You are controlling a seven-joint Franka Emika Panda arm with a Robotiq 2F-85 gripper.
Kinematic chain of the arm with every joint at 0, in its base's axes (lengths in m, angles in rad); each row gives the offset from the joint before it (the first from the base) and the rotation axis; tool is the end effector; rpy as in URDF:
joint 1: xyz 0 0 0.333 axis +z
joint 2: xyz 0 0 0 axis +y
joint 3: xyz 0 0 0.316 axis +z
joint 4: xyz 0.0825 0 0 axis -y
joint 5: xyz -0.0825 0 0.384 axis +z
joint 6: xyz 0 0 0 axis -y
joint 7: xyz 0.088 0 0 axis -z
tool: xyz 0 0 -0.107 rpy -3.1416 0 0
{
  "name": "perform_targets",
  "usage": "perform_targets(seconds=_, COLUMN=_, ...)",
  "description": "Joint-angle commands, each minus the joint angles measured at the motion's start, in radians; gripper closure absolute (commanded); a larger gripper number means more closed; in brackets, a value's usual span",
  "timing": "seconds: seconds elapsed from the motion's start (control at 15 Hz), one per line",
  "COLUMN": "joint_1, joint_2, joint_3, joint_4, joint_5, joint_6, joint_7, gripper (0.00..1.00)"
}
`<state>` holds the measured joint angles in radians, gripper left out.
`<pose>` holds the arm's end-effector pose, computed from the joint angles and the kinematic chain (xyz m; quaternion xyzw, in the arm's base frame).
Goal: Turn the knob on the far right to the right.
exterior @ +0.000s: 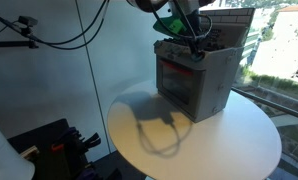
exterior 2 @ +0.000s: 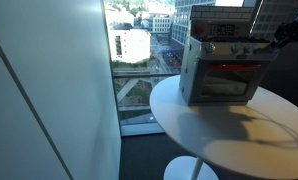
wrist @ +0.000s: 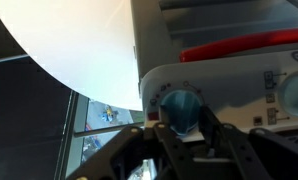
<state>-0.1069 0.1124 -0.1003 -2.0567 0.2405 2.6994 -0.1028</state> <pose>0.5962 -0.1319 0.4415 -0.9525 0.1393 -0.2690 0.0315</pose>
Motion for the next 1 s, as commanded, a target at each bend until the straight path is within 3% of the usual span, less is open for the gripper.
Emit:
perform_targets(seconds=0.0, joint_1=-0.016, joint_2=0.017, joint_3=0.013, joint_4=0.032, joint_5=0.021, joint_6=-0.001, joint_7=-0.023, gripper=0.66)
perform_targets(seconds=0.47, joint_1=-0.019, joint_2=0.017, joint_3=0.011, joint_4=0.032, joint_5=0.023, joint_6=-0.001, joint_7=-0.020, gripper=0.85)
perform_targets(seconds=0.53, joint_1=-0.019, joint_2=0.014, joint_3=0.012, joint_4=0.030, joint_5=0.023, joint_6=0.000, joint_7=-0.018, gripper=0.93)
perform_targets(seconds=0.93, joint_1=-0.019, joint_2=0.011, joint_3=0.011, joint_4=0.023, joint_5=0.035, joint_6=0.002, joint_7=-0.007, gripper=0.94)
